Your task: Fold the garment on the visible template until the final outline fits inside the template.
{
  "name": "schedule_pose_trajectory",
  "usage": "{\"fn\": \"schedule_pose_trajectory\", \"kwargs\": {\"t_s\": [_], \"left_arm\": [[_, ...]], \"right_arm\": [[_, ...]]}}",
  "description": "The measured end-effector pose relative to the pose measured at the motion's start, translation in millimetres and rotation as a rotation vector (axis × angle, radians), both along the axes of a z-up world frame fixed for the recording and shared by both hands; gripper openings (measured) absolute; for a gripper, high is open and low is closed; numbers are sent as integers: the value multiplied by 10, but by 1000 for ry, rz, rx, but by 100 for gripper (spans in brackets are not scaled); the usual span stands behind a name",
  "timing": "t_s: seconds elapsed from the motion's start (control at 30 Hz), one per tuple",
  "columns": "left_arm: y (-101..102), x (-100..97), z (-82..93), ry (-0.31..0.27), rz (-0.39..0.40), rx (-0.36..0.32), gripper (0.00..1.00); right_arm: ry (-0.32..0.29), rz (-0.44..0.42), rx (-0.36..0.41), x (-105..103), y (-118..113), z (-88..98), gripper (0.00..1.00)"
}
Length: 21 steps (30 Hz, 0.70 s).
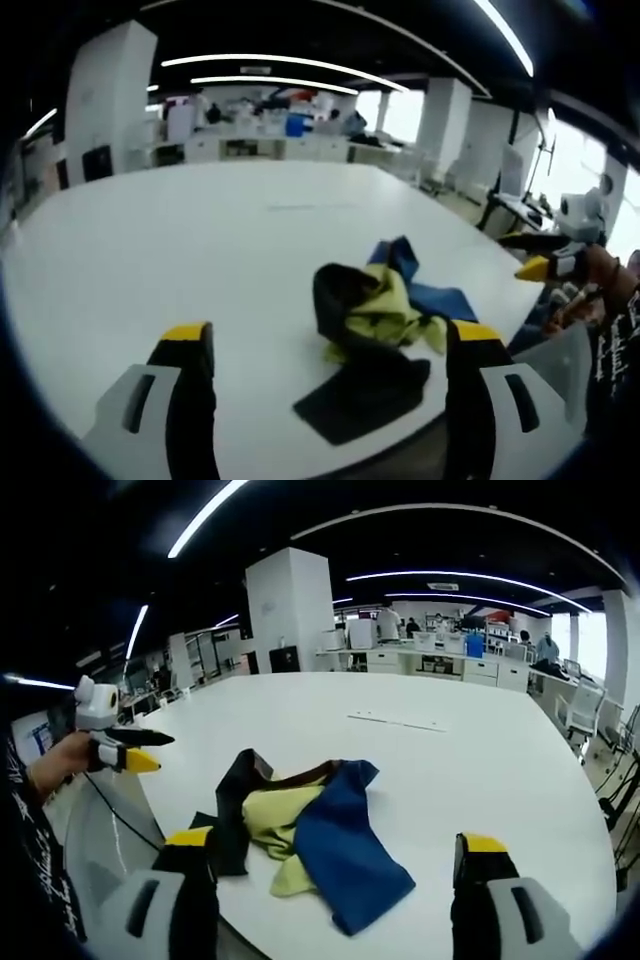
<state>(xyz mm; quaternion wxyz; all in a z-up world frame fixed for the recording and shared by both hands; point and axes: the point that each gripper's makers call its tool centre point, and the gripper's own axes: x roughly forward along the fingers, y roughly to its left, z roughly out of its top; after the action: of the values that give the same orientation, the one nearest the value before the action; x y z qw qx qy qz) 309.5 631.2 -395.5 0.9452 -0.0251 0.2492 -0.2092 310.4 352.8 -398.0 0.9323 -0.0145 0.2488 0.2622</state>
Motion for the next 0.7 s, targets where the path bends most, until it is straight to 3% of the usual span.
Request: {"fn": "schedule_pose_trajectory", "kwargs": {"t_s": [0.17, 0.37, 0.7], "left_arm": [[-48, 59, -24, -4, -18, -16, 88], [-92, 205, -173, 14, -33, -21, 77], [-126, 464, -293, 17, -83, -23, 69]], "right_arm": [[-3, -1, 5, 30, -7, -34, 95], [-12, 15, 55, 110, 77, -43, 84], [-2, 67, 51, 275, 194, -183, 74]]}}
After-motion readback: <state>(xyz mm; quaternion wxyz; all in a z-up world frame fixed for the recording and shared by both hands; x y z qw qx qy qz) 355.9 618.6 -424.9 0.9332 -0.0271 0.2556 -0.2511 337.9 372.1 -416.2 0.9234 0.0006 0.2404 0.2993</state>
